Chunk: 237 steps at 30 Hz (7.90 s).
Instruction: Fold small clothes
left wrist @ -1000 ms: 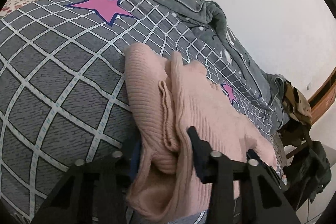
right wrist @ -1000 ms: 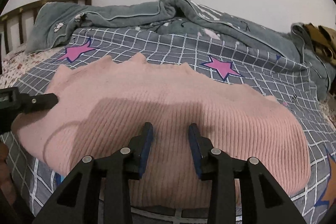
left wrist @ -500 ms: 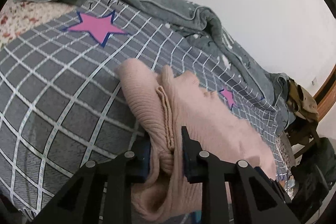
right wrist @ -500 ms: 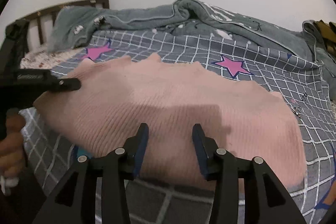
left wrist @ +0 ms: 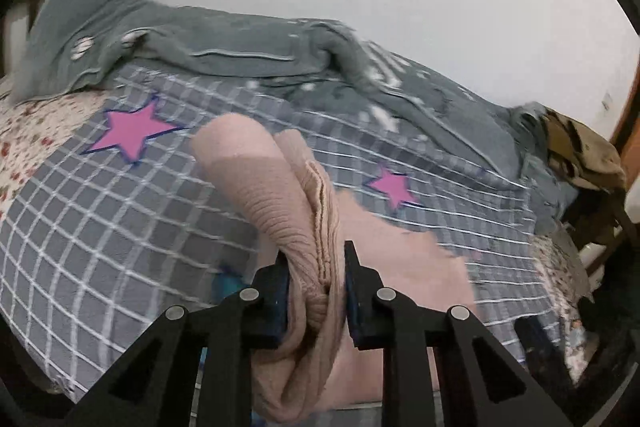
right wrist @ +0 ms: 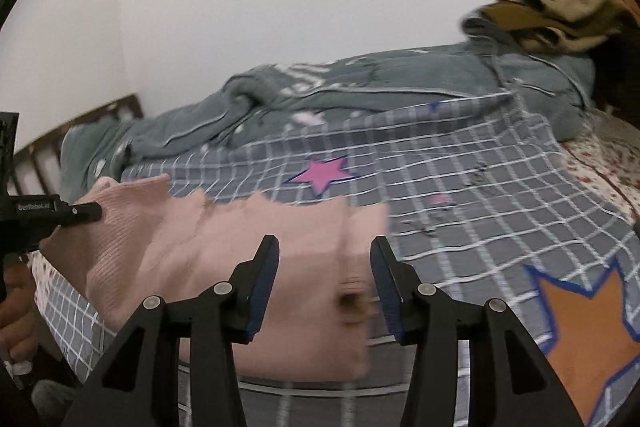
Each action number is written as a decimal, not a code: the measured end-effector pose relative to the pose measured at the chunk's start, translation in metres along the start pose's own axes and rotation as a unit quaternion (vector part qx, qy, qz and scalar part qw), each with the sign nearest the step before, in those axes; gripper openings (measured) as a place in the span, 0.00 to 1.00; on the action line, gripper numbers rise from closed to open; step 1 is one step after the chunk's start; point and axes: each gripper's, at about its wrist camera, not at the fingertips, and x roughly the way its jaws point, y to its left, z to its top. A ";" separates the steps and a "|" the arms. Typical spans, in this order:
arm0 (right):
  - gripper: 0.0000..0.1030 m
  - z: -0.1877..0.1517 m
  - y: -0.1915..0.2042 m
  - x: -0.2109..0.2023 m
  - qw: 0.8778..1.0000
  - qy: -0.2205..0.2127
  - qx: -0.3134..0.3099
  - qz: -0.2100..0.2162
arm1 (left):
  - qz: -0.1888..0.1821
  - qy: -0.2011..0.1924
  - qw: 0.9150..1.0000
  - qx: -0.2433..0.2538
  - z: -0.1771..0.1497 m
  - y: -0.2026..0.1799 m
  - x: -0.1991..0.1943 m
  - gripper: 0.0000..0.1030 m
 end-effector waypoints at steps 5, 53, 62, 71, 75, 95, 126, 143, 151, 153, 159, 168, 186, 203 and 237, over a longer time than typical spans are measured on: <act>0.48 -0.001 -0.038 -0.014 0.999 -0.007 0.003 -0.034 | -0.040 0.032 0.998 0.026 -0.008 -0.072 0.015 0.21; 0.15 -0.033 -0.039 0.031 0.992 0.065 0.092 0.056 | -0.144 0.083 0.976 0.143 -0.101 -0.014 0.031 0.63; 0.37 -0.034 -0.024 0.005 0.993 0.048 0.058 0.088 | -0.091 0.072 0.967 0.225 -0.122 -0.044 0.036 0.45; 0.04 -0.037 -0.032 0.023 0.993 0.076 0.066 0.067 | -0.104 0.060 0.974 0.191 -0.112 -0.022 0.032 0.20; 0.06 -0.042 -0.034 0.031 0.990 0.098 0.077 0.073 | -0.117 0.058 0.974 0.183 -0.113 -0.019 0.028 0.28; 0.39 0.042 -0.033 0.101 0.989 0.124 0.076 0.031 | -0.100 0.024 0.985 0.141 -0.008 -0.003 0.063 0.56; 0.28 0.030 -0.060 0.110 0.991 0.099 0.075 0.050 | -0.149 0.091 0.980 0.090 0.010 -0.002 0.143 0.58; 0.45 0.017 -0.060 0.088 0.988 0.111 0.056 0.087 | -0.164 0.113 0.976 0.091 -0.009 -0.022 0.140 0.62; 0.45 0.019 -0.057 0.086 0.988 0.113 0.050 0.094 | -0.174 0.124 0.974 0.080 -0.009 -0.014 0.140 0.62; 0.46 0.020 -0.055 0.085 0.987 0.115 0.048 0.101 | -0.179 0.128 0.972 0.076 -0.010 -0.011 0.140 0.63; 0.51 0.011 -0.044 0.096 0.982 0.153 0.034 0.104 | -0.195 0.147 0.968 0.056 -0.017 -0.004 0.145 0.65; 0.58 -0.004 -0.049 0.122 0.970 0.198 0.080 0.117 | -0.207 0.166 0.964 0.034 -0.022 -0.011 0.162 0.63; 0.26 0.025 0.007 0.123 0.975 0.102 0.120 0.159 | -0.177 0.062 0.981 0.047 0.031 0.017 0.128 0.36; 0.36 0.022 0.071 0.209 0.971 0.166 0.097 0.142 | -0.094 0.085 0.992 0.022 0.049 0.091 0.164 0.55; 0.17 0.021 0.101 0.138 0.992 0.076 -0.068 0.072 | -0.071 0.020 0.994 0.085 0.033 0.070 0.120 0.69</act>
